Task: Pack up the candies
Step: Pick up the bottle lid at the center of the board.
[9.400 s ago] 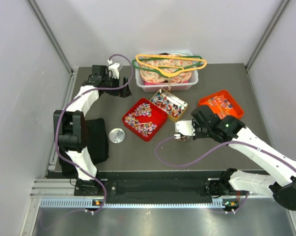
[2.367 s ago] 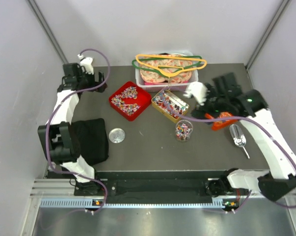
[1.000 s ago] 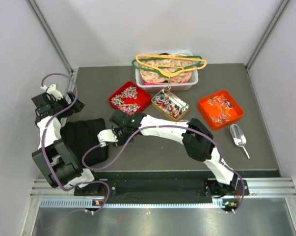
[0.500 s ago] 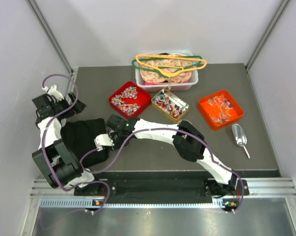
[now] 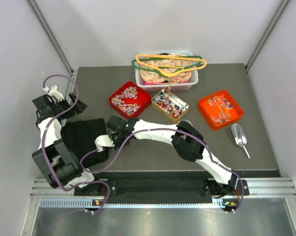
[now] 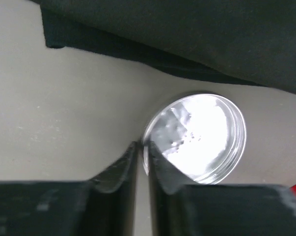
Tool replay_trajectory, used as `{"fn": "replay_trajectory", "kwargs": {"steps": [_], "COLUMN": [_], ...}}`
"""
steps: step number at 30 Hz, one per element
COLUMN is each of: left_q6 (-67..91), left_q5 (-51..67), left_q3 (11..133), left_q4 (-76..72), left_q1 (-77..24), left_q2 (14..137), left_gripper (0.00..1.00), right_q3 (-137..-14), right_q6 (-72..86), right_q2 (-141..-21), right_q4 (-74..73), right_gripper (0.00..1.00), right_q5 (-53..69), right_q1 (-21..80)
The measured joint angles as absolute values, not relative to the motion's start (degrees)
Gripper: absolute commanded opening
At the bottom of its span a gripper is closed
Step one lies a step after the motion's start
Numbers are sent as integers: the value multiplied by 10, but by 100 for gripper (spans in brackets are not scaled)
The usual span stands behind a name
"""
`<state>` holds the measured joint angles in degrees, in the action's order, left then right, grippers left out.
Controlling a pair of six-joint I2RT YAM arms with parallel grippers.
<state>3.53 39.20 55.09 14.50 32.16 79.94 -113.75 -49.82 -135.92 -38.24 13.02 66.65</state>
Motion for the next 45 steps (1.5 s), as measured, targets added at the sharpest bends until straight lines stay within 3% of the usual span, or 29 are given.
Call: {"fn": "replay_trajectory", "kwargs": {"steps": [1, 12, 19, 26, 31, 45], "left_q6": [36, 36, 33, 23, -18, -114], "left_q5": [393, 411, 426, 441, 427, 437], "left_q3": [551, 550, 554, 575, 585, 583], "left_q4": [145, 142, 113, 85, 77, 40], "left_q1": [322, 322, 322, 302, 233, 77], "left_q2": [799, 800, 825, 870, 877, 888], "left_gripper": [99, 99, 99, 99, 99, 99], "right_q3": [-1138, -1086, -1035, -1016, -1016, -1019], "right_q6": [-498, -452, -388, -341, -310, -293], "right_q2": [-1359, -1326, -1233, -1110, -1054, -1038], "right_q4": [-385, -377, -429, -481, -516, -695], "right_gripper": [1, 0, 0, 0, 0, 0], "right_q5": [130, 118, 159, 244, 315, 603], "right_q1": [667, 665, 646, 590, 531, 373]}}
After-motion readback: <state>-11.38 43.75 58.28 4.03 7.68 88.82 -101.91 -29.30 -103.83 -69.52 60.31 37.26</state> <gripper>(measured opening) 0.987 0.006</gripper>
